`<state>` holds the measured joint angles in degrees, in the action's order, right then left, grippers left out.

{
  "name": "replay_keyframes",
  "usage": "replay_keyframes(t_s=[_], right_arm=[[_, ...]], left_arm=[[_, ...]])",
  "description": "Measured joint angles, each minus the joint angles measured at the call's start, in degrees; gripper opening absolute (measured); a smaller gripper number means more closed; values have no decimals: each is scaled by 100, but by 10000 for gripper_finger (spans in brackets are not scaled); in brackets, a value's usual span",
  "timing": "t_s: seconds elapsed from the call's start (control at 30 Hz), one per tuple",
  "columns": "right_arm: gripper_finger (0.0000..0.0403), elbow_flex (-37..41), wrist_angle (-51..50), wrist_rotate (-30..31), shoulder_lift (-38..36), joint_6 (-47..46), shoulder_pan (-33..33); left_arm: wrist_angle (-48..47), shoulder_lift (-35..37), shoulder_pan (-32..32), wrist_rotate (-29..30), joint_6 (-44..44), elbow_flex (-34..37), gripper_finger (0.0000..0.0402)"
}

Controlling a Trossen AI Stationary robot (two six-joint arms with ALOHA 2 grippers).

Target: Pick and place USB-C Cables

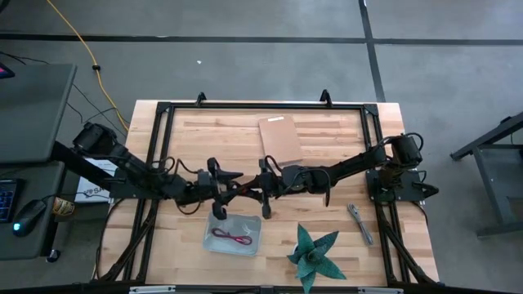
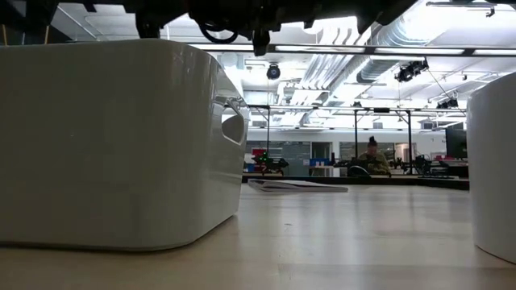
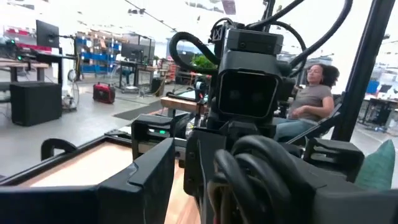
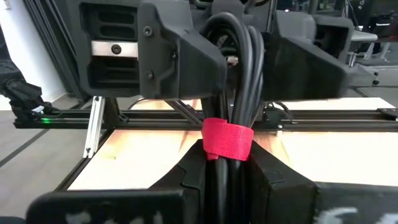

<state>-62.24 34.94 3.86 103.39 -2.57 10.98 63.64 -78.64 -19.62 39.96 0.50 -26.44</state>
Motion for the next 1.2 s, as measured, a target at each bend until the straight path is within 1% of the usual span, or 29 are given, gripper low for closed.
replay_keyframes(t_s=[0.13,0.2,0.3,0.37,0.4,0.43,0.53,0.7,0.8,0.87,0.97,1.07,1.2], right_arm=[[46,0,2,9,0,0,-3],[46,2,50,36,0,-2,-4],[48,4,74,59,0,-17,-7],[67,4,70,82,0,-22,-9],[80,4,70,82,0,-22,-11],[94,4,70,63,0,-32,-11],[134,4,63,9,0,-152,-4],[186,4,38,-2,-9,-143,-2],[210,7,-203,87,-188,-33,-2],[222,7,-568,359,-399,6,12],[234,84,-890,715,-677,124,93],[237,299,-878,1140,-901,277,240],[238,686,-855,1763,-1201,396,415]], left_arm=[[-13,1,-84,128,-112,0,152],[-24,1,-85,114,-74,0,123],[-25,-1,-85,101,-73,0,69],[-26,-3,-85,101,-113,-2,29],[-26,-3,-85,90,-133,-2,18],[-30,-3,-85,49,-141,-2,13],[-66,-5,-87,10,-165,0,17],[-102,-8,-102,34,-367,2,6],[-240,151,-252,364,-691,9,6],[-500,403,-417,784,-938,9,6],[-990,889,-712,1257,-1221,9,6],[-1503,1457,-1038,1485,-1357,25,5],[-2058,2208,-1438,1467,-1373,145,4]])
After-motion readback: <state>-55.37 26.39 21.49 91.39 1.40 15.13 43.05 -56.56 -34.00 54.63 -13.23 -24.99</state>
